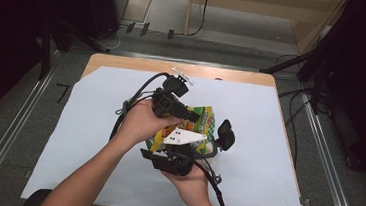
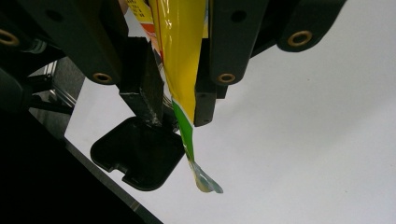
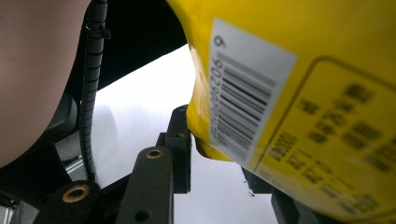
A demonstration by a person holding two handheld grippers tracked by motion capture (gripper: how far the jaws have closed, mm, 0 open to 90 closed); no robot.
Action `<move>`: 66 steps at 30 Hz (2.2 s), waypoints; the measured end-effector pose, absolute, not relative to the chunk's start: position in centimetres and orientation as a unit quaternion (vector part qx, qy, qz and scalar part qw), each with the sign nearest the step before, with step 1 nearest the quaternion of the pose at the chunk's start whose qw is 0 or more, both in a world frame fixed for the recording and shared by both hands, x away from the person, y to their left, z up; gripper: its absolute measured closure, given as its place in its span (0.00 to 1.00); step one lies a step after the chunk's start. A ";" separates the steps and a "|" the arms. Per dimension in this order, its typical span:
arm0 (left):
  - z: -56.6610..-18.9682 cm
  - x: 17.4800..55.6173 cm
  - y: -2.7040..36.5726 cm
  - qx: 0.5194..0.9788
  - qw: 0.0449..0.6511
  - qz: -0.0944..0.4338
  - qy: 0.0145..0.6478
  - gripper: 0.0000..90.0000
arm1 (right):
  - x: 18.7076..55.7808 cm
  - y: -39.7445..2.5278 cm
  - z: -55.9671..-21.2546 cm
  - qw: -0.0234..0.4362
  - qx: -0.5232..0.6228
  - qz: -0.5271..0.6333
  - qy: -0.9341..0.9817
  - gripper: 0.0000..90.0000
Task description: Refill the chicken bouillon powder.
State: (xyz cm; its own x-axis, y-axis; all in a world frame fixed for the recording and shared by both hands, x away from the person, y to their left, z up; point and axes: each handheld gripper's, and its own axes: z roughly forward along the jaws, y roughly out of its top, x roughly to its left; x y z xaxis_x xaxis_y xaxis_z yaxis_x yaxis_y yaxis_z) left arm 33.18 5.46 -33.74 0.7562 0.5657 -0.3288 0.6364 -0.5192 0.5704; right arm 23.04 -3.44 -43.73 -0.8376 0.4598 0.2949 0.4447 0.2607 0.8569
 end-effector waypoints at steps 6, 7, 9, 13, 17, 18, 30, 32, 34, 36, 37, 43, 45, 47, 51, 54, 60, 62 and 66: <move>-33.7 33.2 5.3 0.872 0.348 -0.051 0.341 0.83 | 23.0 -3.5 -43.8 0.009 0.288 0.538 0.793 0.77; -33.7 33.2 5.3 0.872 0.348 -0.051 0.342 0.83 | 23.0 -3.5 -43.8 0.009 0.288 0.538 0.792 0.77; -33.7 33.2 5.2 0.871 0.348 -0.052 0.342 0.83 | 23.0 -3.6 -43.8 0.009 0.289 0.538 0.792 0.77; -33.7 33.1 5.2 0.871 0.348 -0.052 0.342 0.83 | 23.0 -3.6 -43.8 0.009 0.289 0.537 0.793 0.77; -33.7 33.1 5.2 0.872 0.347 -0.052 0.340 0.83 | 23.0 -3.7 -43.8 0.010 0.288 0.536 0.794 0.77; -33.7 33.1 5.2 0.873 0.347 -0.051 0.340 0.83 | 23.0 -3.7 -43.8 0.010 0.287 0.536 0.794 0.77; -33.8 33.2 5.2 0.872 0.348 -0.052 0.339 0.83 | 23.0 -3.7 -43.8 0.012 0.285 0.535 0.795 0.77; -33.8 33.2 5.2 0.873 0.347 -0.052 0.339 0.83 | 23.0 -3.7 -43.8 0.012 0.285 0.535 0.795 0.77; -33.8 33.2 5.2 0.873 0.347 -0.052 0.339 0.83 | 23.0 -3.7 -43.8 0.013 0.285 0.535 0.796 0.77; -33.9 33.3 5.2 0.872 0.347 -0.053 0.340 0.83 | 23.0 -3.7 -43.9 0.013 0.285 0.534 0.796 0.77; -33.9 33.3 5.2 0.872 0.348 -0.053 0.340 0.83 | 23.0 -3.7 -43.9 0.013 0.285 0.534 0.796 0.77; -33.9 33.3 5.2 0.872 0.348 -0.053 0.340 0.83 | 23.0 -3.6 -43.9 0.012 0.286 0.534 0.795 0.77; -33.9 33.2 5.2 0.872 0.347 -0.053 0.340 0.83 | 22.9 -3.6 -43.9 0.012 0.286 0.534 0.795 0.77; -33.9 33.2 5.2 0.873 0.347 -0.053 0.338 0.83 | 22.9 -3.7 -43.9 0.012 0.286 0.535 0.795 0.77; -33.9 33.2 5.2 0.875 0.345 -0.051 0.337 0.83 | 22.9 -3.6 -43.9 0.014 0.285 0.535 0.795 0.77; -33.9 33.1 5.2 0.874 0.347 -0.051 0.337 0.83 | 22.9 -3.6 -43.9 0.015 0.286 0.535 0.795 0.77; -33.9 33.1 5.2 0.874 0.347 -0.050 0.336 0.83 | 22.9 -3.6 -44.0 0.014 0.286 0.535 0.795 0.78; -33.9 33.1 5.2 0.874 0.347 -0.050 0.336 0.83 | 22.9 -3.6 -44.0 0.015 0.285 0.536 0.795 0.78; -33.9 33.0 5.2 0.874 0.347 -0.050 0.336 0.83 | 22.9 -3.6 -44.0 0.015 0.285 0.536 0.794 0.78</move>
State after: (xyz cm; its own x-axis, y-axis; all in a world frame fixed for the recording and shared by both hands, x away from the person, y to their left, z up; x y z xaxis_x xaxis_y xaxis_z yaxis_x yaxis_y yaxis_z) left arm 33.04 5.15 -33.88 0.7688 0.5536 -0.3201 0.6225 -0.5336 0.5725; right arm 22.87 -3.58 -44.02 -0.8366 0.4692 0.2828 0.4378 0.2623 0.8599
